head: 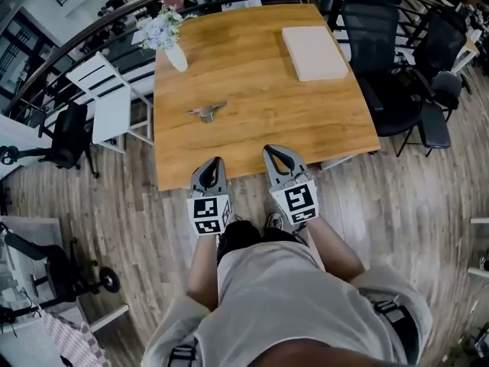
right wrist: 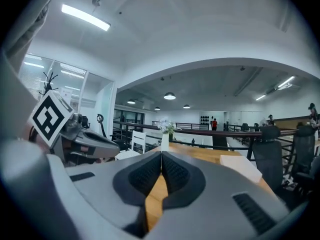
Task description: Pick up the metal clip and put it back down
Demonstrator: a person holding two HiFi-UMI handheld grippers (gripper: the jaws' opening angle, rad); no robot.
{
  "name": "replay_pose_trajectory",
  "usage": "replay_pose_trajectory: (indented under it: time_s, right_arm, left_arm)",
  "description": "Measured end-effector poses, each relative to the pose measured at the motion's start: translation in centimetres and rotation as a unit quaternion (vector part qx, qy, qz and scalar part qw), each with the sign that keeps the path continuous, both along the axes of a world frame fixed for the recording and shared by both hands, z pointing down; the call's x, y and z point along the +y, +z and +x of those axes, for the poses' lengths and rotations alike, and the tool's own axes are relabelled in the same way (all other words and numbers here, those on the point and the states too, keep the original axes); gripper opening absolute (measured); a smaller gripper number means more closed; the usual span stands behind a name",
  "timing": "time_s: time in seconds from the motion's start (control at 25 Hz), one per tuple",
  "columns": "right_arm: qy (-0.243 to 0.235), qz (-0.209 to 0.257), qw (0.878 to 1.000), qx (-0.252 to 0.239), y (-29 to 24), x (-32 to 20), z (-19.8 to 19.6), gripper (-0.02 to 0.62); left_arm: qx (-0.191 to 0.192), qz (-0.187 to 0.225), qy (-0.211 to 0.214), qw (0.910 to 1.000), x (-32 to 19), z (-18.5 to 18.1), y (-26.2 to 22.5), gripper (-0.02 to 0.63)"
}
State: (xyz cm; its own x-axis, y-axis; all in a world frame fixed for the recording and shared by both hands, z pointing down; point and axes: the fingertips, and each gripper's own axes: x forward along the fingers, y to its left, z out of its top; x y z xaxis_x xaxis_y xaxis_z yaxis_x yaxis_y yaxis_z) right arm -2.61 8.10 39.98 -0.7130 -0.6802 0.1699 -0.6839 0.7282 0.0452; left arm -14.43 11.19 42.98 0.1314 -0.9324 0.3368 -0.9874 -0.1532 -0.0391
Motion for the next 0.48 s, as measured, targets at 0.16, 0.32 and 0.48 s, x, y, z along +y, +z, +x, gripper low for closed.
replay_pose_trajectory:
  time_s: [0.16,0.32,0.48]
  right_arm:
    - [0.003,-0.022,1.000,0.008,2.1,-1.8,-0.7,0.026]
    - [0.007,-0.046,0.999,0.019,4.1,-2.9,-1.7,0.026]
    - [0.015,-0.056,0.998,0.031,5.4,-5.0,-3.3,0.026]
  left_arm:
    - [-0.034,-0.018,0.005,0.9992,-2.2,-1.5,1.9,0.023]
    - [-0.074,-0.043,0.015,0.9962,-3.7,-3.1,3.9,0.023]
    - [-0.103,-0.051,0.036,0.9927,-6.5,-4.4,5.4,0.023]
